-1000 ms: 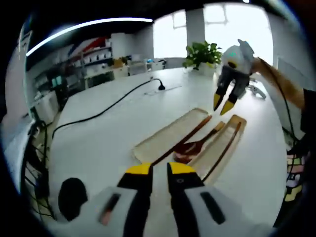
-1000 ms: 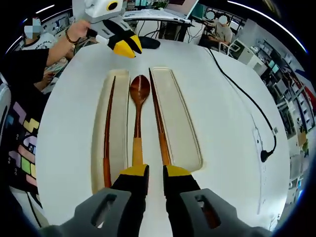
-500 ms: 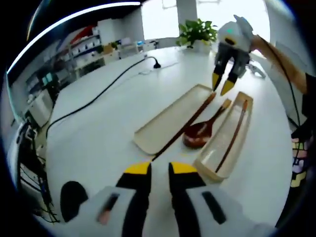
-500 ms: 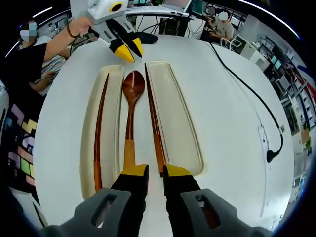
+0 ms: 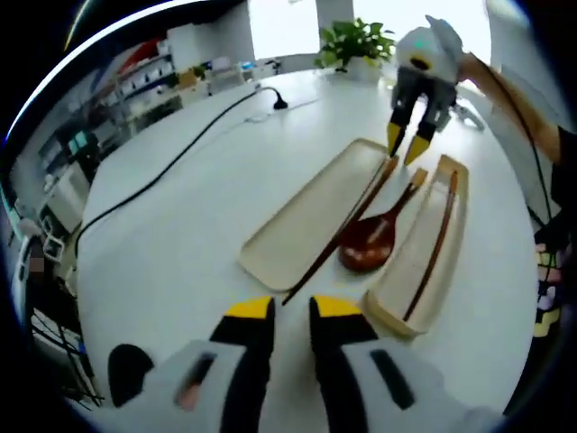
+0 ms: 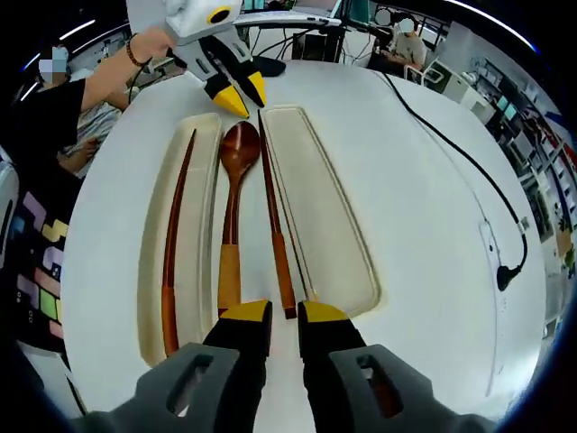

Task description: Arrange the utensils inside the cutlery case until each visible utensil rests in its matching compartment.

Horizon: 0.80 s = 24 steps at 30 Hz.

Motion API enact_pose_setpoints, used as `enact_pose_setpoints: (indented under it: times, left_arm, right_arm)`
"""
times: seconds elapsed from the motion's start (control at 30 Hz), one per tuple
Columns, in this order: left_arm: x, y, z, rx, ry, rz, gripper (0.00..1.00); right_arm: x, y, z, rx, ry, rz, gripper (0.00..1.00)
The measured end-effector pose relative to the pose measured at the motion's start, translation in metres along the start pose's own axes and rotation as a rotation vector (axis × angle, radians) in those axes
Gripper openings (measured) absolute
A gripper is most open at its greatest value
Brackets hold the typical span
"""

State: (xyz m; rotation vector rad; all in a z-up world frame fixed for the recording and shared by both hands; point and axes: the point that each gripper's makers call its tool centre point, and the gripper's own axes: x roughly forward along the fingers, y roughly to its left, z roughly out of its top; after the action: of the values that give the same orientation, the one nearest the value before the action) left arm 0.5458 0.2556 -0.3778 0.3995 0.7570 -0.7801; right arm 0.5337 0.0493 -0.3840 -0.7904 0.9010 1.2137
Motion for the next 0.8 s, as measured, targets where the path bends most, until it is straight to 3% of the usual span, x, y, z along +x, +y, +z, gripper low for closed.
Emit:
enact_pose_setpoints:
  times: [0.07, 0.27, 0.4, 0.43, 0.5, 0.63, 0.67, 0.7, 0.8]
  left_arm:
    - [0.003, -0.002, 0.002, -0.035, -0.008, -0.030, 0.14]
    - [0.009, 0.000, 0.003, 0.011, 0.018, -0.004, 0.06]
    - [0.012, 0.001, 0.006, 0.057, 0.026, 0.047, 0.05]
    - [0.011, 0.004, 0.010, 0.064, 0.011, 0.065, 0.00]
    - [0.011, 0.007, 0.010, 0.048, 0.007, 0.073, 0.00]
    - [0.012, 0.002, 0.006, 0.039, 0.025, 0.045, 0.00]
    - [0.017, -0.001, 0.015, 0.071, -0.027, 0.021, 0.00]
    - [0.015, -0.004, 0.008, 0.038, 0.003, 0.025, 0.00]
    - [0.015, -0.002, 0.013, 0.049, -0.009, 0.029, 0.00]
  right_arm:
    - [0.001, 0.002, 0.000, 0.002, 0.001, 0.009, 0.08]
    - [0.001, 0.002, 0.001, 0.004, -0.003, -0.011, 0.05]
    - [0.001, 0.003, 0.002, -0.004, -0.009, -0.016, 0.05]
    - [0.001, 0.003, 0.002, -0.006, -0.011, -0.020, 0.05]
    - [0.001, 0.003, 0.002, -0.017, -0.008, -0.032, 0.05]
    - [0.001, 0.002, 0.002, -0.025, -0.001, -0.047, 0.05]
    - [0.001, 0.002, 0.002, -0.028, 0.001, -0.047, 0.04]
    - [0.001, 0.002, 0.003, -0.034, 0.005, -0.047, 0.04]
    - [0.000, 0.002, 0.003, -0.057, 0.004, -0.050, 0.04]
